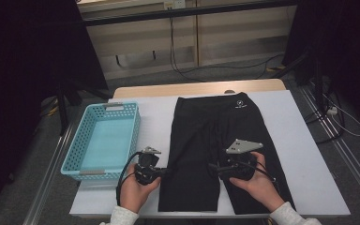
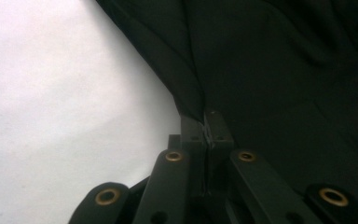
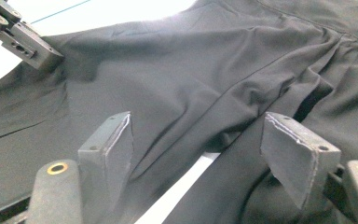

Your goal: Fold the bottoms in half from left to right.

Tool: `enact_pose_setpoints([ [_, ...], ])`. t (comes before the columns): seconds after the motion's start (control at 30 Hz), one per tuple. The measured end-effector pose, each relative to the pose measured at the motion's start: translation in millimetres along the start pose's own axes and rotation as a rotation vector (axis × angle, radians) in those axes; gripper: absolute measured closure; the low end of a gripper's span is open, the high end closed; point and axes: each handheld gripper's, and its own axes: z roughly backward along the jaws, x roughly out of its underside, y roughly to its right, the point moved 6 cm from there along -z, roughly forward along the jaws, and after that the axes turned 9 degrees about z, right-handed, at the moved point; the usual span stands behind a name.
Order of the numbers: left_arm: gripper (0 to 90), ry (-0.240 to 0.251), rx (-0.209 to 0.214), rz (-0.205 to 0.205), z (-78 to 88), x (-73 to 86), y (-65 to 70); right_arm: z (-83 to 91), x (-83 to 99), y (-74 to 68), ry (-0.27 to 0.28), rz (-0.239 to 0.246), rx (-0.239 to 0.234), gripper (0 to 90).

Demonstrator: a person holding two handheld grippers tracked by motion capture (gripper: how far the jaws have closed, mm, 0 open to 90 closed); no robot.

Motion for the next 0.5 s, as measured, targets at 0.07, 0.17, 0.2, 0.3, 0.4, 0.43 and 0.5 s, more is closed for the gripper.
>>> enact_pose_setpoints([
  [0.07,88.7,0.004,0.002,0.003,0.2,-0.3,0.1,-0.4,-0.2,-0.5,0.0,0.002,-0.001,25.3],
  [0.17,88.7,0.021,0.013,-0.001,2.8,-3.0,1.8,-0.8,-0.8,-1.1,0.001,0.001,0.0,24.7],
  [0.2,88.7,0.024,0.019,0.001,3.2,-3.6,2.9,-0.9,-1.0,-1.1,0.002,0.002,0.001,24.4],
  [0.3,88.9,0.026,0.032,-0.001,3.8,-4.7,5.7,-1.6,-2.3,0.6,0.004,0.001,0.01,21.7],
  [0.4,88.9,0.026,0.039,-0.01,1.6,-5.0,9.1,-2.5,-3.4,2.6,0.004,-0.003,0.017,19.8],
  [0.43,88.8,0.03,0.041,-0.009,1.1,-5.2,9.9,-2.8,-3.8,3.3,0.005,-0.005,0.018,19.2],
  [0.5,88.8,0.027,0.042,-0.016,0.2,-5.5,11.3,-2.8,-4.5,4.9,0.008,-0.008,0.022,18.2],
])
